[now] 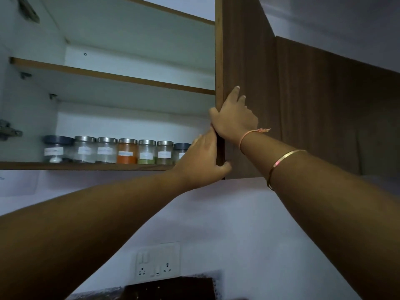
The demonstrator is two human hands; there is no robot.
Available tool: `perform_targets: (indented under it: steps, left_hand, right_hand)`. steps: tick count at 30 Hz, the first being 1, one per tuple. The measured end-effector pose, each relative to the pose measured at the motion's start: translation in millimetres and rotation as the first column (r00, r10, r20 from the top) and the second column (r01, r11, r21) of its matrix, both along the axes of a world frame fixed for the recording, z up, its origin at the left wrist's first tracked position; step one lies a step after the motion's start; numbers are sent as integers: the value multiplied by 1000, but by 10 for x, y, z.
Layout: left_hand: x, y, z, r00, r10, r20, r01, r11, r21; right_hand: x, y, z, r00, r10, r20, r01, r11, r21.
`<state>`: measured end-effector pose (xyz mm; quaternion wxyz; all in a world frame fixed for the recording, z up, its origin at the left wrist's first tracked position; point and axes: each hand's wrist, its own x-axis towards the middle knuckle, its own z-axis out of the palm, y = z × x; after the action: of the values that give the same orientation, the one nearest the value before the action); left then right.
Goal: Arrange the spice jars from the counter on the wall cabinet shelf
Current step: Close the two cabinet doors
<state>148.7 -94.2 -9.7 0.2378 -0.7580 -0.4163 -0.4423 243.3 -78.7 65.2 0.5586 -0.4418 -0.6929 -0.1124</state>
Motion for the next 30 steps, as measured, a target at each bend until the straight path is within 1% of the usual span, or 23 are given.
perform_targets:
  steps: [5, 9, 11, 16, 21, 25, 28, 30]
  left_hand:
    - [-466, 161, 65, 995, -39, 96, 47, 995, -87]
    - [-506, 203, 14, 996, 30, 86, -18, 991, -135]
    - [-576, 253, -19, 993, 47, 105, -31, 988, -153]
    - [-912, 543, -16, 978, 154, 139, -125, 973, -194]
    - [-1155, 780, 6, 968, 214, 133, -182, 960, -214]
    - [-1322, 949, 35, 962, 248, 118, -214, 946, -243]
    - [-1433, 1054, 17, 954, 288, 88, -262, 937, -231]
    - [-1511, 1094, 8, 941, 334, 48, -319, 927, -197]
  right_hand:
    - [-552, 241, 5, 999, 31, 43, -30, 999, -34]
    - [-600, 329, -72, 998, 19, 55, -16, 998, -54]
    - [-656, 388, -122, 998, 18, 59, -15, 998, -61]
    - [-1066, 705, -147, 998, 15, 62, -10, 997, -79]
    - [-1372, 1014, -177, 999, -9, 44, 10, 1000, -23]
    - [-1539, 1246, -210, 999, 12, 41, -13, 1000, 24]
    - [-1634, 1374, -249, 1000, 7, 27, -9, 996, 85]
    - [-1663, 1456, -273, 999, -6, 43, 1, 992, 124]
